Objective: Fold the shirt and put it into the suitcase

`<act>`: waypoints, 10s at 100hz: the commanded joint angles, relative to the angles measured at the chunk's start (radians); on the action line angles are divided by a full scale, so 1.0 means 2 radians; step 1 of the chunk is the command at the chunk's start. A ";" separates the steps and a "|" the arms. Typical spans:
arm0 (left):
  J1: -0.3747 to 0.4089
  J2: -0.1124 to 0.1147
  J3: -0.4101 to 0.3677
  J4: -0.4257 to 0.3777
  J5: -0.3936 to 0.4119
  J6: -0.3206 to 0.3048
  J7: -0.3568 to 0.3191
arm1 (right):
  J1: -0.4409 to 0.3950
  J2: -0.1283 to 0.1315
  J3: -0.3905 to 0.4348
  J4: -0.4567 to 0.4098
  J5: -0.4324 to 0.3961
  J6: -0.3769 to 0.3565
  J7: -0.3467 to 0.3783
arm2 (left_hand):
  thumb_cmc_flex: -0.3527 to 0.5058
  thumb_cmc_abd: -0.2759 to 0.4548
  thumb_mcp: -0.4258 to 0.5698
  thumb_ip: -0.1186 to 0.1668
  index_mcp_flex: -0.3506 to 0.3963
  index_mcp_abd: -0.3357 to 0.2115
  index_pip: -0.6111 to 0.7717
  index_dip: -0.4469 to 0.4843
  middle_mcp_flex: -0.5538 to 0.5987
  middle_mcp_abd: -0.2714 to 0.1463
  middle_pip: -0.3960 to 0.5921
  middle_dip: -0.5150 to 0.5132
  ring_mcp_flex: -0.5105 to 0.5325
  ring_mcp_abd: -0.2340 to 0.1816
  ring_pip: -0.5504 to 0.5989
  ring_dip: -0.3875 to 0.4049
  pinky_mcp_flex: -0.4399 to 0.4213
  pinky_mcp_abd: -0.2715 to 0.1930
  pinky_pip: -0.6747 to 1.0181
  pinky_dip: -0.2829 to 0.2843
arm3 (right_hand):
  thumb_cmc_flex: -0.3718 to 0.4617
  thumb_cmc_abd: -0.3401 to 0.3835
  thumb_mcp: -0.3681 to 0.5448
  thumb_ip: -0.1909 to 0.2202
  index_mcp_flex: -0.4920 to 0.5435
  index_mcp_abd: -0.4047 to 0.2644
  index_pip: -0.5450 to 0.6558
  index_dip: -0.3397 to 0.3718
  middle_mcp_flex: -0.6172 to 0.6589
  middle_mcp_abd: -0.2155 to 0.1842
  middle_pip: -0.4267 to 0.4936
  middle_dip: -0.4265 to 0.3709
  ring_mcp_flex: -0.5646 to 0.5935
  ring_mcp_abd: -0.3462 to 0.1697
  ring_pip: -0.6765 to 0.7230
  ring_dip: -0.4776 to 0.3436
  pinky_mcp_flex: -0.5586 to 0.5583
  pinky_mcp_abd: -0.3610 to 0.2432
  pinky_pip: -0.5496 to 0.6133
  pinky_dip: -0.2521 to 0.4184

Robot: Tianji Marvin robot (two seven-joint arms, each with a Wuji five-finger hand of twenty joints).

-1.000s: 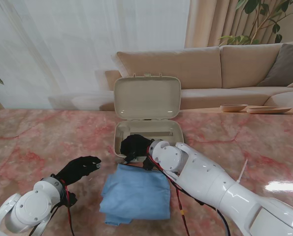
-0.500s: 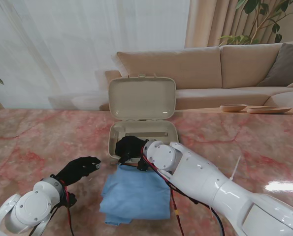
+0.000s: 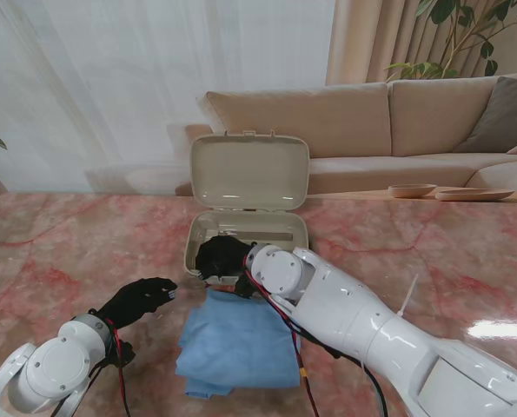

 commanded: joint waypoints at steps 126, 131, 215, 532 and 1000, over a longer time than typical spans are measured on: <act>-0.004 -0.002 -0.004 -0.023 0.003 -0.014 0.009 | -0.090 0.064 0.128 -0.191 -0.058 0.105 -0.059 | -0.015 0.015 -0.016 0.007 0.006 -0.007 0.001 0.004 -0.003 -0.005 -0.008 -0.002 -0.016 0.009 -0.008 -0.002 -0.006 0.010 -0.005 -0.004 | -0.069 0.019 0.012 0.041 0.033 -0.019 -0.055 0.049 -0.021 0.029 -0.006 -0.011 -0.053 0.046 -0.055 -0.058 -0.053 0.035 0.002 -0.067; -0.001 -0.002 -0.005 -0.029 0.006 -0.017 0.011 | -0.105 0.072 0.142 -0.214 -0.070 0.106 -0.059 | -0.016 0.015 -0.016 0.007 0.007 -0.008 0.001 0.004 -0.003 -0.006 -0.009 -0.002 -0.016 0.008 -0.008 -0.002 -0.006 0.010 -0.005 -0.004 | -0.073 0.020 0.009 0.045 0.040 -0.019 -0.080 0.074 -0.020 0.030 -0.011 -0.005 -0.052 0.048 -0.055 -0.053 -0.053 0.036 0.003 -0.068; -0.008 0.006 0.063 -0.043 0.026 -0.080 0.002 | -0.379 0.150 0.320 -0.438 -0.219 0.029 0.013 | -0.018 0.014 -0.016 0.006 0.017 -0.003 -0.001 0.004 0.000 -0.005 -0.012 -0.003 -0.017 0.006 -0.013 -0.005 -0.008 0.004 -0.010 -0.007 | -0.076 0.057 -0.060 0.083 0.057 -0.003 -0.148 0.141 0.003 0.045 -0.043 0.013 -0.034 0.064 -0.072 -0.037 0.011 0.057 -0.102 0.032; -0.083 0.024 0.190 0.037 0.129 -0.054 -0.036 | -0.406 0.173 0.270 -0.412 -0.380 0.015 0.033 | -0.085 -0.069 -0.018 0.006 -0.137 0.059 -0.129 -0.046 -0.164 0.006 -0.061 -0.032 -0.134 0.016 -0.092 -0.059 -0.078 -0.010 -0.122 -0.037 | -0.178 0.060 -0.187 0.087 -0.091 0.056 -0.270 0.137 -0.182 0.083 -0.088 -0.018 -0.137 0.096 -0.099 -0.037 0.200 -0.345 -0.044 0.115; -0.113 -0.016 0.130 0.021 -0.051 -0.104 0.056 | -0.332 0.148 0.269 -0.465 -0.330 0.111 -0.015 | -0.011 -0.387 0.583 0.051 0.008 -0.064 0.457 0.314 0.168 -0.113 0.328 0.373 0.325 -0.141 0.416 0.311 0.322 -0.042 0.337 0.252 | 0.067 -0.137 0.065 0.063 0.049 -0.071 0.179 0.123 0.154 0.032 0.159 0.185 0.211 0.015 0.385 0.125 0.292 0.048 0.323 0.026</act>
